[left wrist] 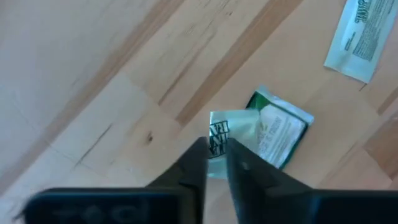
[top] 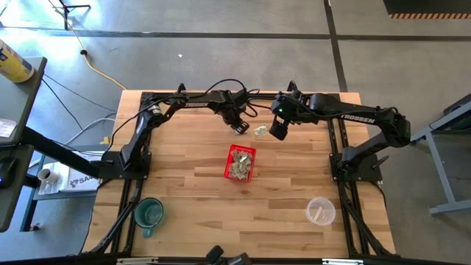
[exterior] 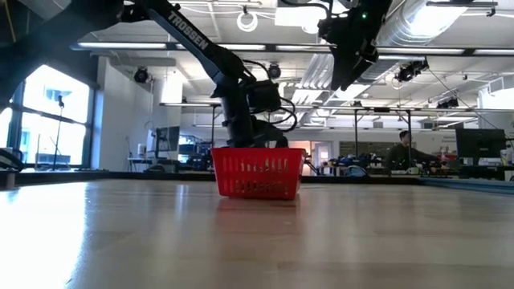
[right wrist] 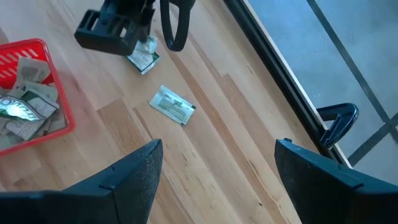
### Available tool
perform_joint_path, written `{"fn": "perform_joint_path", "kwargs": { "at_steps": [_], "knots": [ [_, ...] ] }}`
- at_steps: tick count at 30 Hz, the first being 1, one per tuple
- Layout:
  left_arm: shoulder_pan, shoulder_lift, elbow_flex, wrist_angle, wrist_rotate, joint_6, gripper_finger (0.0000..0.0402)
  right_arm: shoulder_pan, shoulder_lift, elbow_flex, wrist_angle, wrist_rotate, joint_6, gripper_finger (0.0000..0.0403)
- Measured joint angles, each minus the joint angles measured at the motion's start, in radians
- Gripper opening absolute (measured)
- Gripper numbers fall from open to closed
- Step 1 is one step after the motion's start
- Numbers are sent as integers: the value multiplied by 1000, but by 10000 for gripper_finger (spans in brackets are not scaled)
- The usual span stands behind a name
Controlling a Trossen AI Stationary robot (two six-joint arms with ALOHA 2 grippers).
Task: Pick and place items into bin
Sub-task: Put the left white stevia packet into the bin
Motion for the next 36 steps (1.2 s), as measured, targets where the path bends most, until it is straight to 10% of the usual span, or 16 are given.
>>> {"fn": "perform_joint_path", "kwargs": {
  "at_steps": [7,27,36],
  "knots": [
    [14,-1,0,-59,58,16,21,-5,0,0,0,5,-1,301],
    [-11,-239,0,-184,105,-26,23,-5,0,0,-27,7,-17,300],
    [-261,-309,0,-242,226,-16,29,-5,0,0,-68,-57,-76,300]
  ]
}}
